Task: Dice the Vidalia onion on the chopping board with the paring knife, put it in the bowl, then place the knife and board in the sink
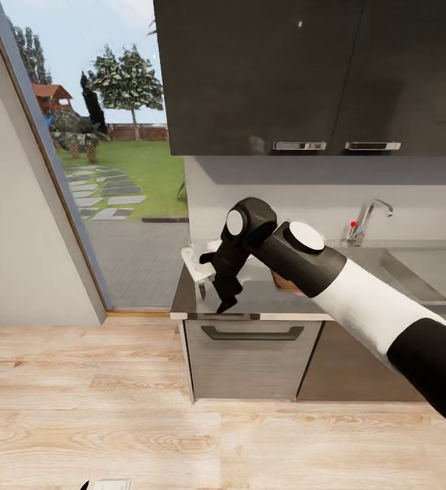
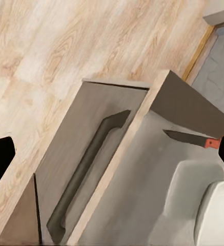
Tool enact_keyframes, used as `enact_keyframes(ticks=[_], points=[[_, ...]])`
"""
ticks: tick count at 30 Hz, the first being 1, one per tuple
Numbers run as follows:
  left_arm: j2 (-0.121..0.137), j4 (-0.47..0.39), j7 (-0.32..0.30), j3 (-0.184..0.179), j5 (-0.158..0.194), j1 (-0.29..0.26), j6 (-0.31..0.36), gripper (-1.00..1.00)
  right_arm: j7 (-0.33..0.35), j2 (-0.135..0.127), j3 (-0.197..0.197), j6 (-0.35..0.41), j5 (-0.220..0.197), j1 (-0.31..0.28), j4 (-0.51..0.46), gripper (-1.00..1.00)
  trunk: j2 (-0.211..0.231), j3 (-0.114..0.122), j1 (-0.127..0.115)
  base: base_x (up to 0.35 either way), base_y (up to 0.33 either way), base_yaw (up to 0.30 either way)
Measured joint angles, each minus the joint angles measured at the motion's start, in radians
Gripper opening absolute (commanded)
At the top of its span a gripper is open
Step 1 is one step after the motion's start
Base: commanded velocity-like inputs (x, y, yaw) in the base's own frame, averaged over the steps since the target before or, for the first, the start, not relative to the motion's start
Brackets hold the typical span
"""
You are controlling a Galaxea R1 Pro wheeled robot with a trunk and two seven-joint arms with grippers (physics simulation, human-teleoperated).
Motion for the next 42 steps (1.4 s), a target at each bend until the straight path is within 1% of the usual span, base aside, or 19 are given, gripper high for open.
enact_keyframes(ticks=[1, 2, 4, 5, 8, 10, 15, 22, 33, 42], points=[[0.0, 0.0, 0.0, 0.0, 0.0, 0.0, 0.0, 1.0, 0.0, 0.001, 0.018, -0.006, -0.006, 0.0, 0.0, 1.0, 0.0, 0.0, 0.0, 0.0, 0.0, 0.0], [0.0, 0.0, 0.0, 0.0, 0.0, 0.0, 0.0, 1.0, 0.0, 0.002, 0.061, -0.016, -0.024, 0.0, 0.0, 1.0, 0.0, 0.0, 0.0, 0.0, 0.0, 0.0], [0.0, 0.0, 0.0, 0.0, 0.0, 0.0, 0.0, 1.0, 0.0, 0.003, 0.11, -0.024, -0.047, 0.0, 0.0, 1.0, 0.0, 0.0, 0.0, 0.0, 0.0, 0.0], [0.0, 0.0, 0.0, 0.0, 0.0, 0.0, 0.0, 1.0, 0.0, 0.003, 0.155, -0.031, -0.071, 0.0, 0.0, 1.0, 0.0, 0.0, 0.0, 0.0, 0.0, 0.0], [0.0, 0.0, 0.0, 0.0, 0.0, 0.0, 0.0, 1.0, 0.0, 0.003, 0.216, -0.047, -0.108, 0.0, -0.001, 1.0, 0.0, 0.0, 0.0, 0.0, 0.0, 0.0], [0.0, 0.0, 0.0, 0.0, 0.0, 0.0, 0.0, 1.0, 0.001, 0.003, 0.236, -0.062, -0.124, 0.0, -0.001, 1.0, 0.0, 0.0, 0.0, 0.0, 0.0, 0.0], [0.0, 0.0, 0.0, 0.0, 0.0, 0.0, 0.0, 1.0, 0.001, 0.001, 0.254, -0.085, -0.139, 0.0, -0.001, 1.0, 0.0, 0.0, 0.0, 0.0, 0.0, 0.0], [0.002, 0.0, 0.0, 0.0, 0.0, 0.0, 0.0, 1.0, 0.001, 0.001, 0.259, -0.092, -0.142, 0.0, -0.001, 1.0, 0.0, 0.0, 0.0, 0.051, 0.044, 0.0], [0.004, -0.001, 0.0, 0.0, 0.001, 0.0, 0.0, 1.0, 0.001, 0.003, 0.254, -0.09, -0.137, 0.0, -0.002, 1.0, 0.0, 0.0, 0.0, 0.231, 0.187, 0.0], [0.005, -0.001, 0.001, 0.0, 0.002, 0.0, 0.0, 1.0, 0.001, -0.001, 0.255, -0.089, -0.136, 0.0, -0.001, 1.0, 0.0, 0.0, -0.001, 0.3, -0.081, 0.0]])
